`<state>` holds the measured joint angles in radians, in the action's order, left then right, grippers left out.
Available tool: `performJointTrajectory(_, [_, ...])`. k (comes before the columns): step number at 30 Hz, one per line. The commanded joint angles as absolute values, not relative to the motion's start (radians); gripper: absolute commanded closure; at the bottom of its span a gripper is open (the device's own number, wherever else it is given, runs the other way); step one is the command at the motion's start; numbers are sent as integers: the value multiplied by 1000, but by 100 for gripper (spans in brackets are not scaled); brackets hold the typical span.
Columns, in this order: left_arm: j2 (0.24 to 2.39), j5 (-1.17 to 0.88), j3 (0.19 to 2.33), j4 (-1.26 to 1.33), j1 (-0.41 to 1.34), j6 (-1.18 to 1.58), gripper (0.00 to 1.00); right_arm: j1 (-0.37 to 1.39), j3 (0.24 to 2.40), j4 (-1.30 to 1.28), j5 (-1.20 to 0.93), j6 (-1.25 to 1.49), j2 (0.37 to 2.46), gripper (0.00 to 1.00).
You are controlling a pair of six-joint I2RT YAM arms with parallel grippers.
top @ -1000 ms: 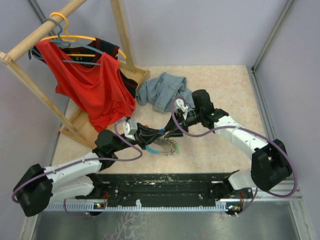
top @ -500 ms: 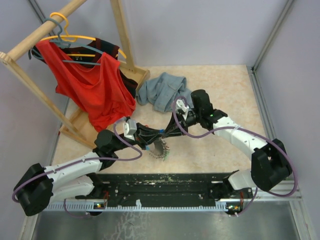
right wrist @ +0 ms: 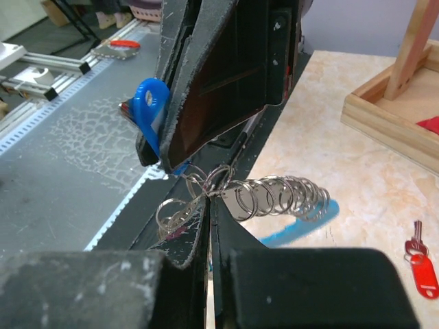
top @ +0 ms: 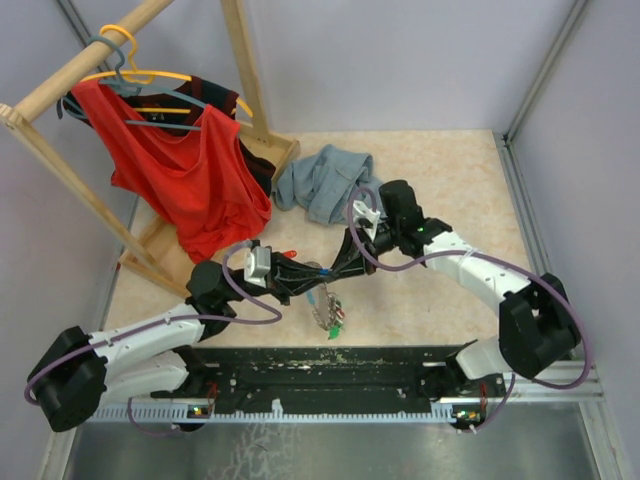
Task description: Remove the keys from the keyring
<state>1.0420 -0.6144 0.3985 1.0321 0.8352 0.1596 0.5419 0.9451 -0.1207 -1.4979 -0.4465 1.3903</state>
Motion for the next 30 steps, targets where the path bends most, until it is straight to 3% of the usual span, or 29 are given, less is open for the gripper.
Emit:
performJointTrajectory(1, [1029,-695,440,1164,834,166,100,552,1021,-255,-1571,-578,1426,100])
performJointTrajectory(11, [1015,-771,442,1192,833,193,100,551,1199,-847,-1587,-1075,1533,100])
performJointTrajectory(26, [959,-798,405,1118,833,150,100,551,1241,-951,-1574,-1160,1559,100])
performJointTrajectory(27, [958,-793,408,1108,833,145,100,551,1248,-981,-1571,-1199,1556,96])
performJointTrajectory(30, [958,-788,405,1093,831,136,100,551,1263,-1109,-1559,-1345,1535,70])
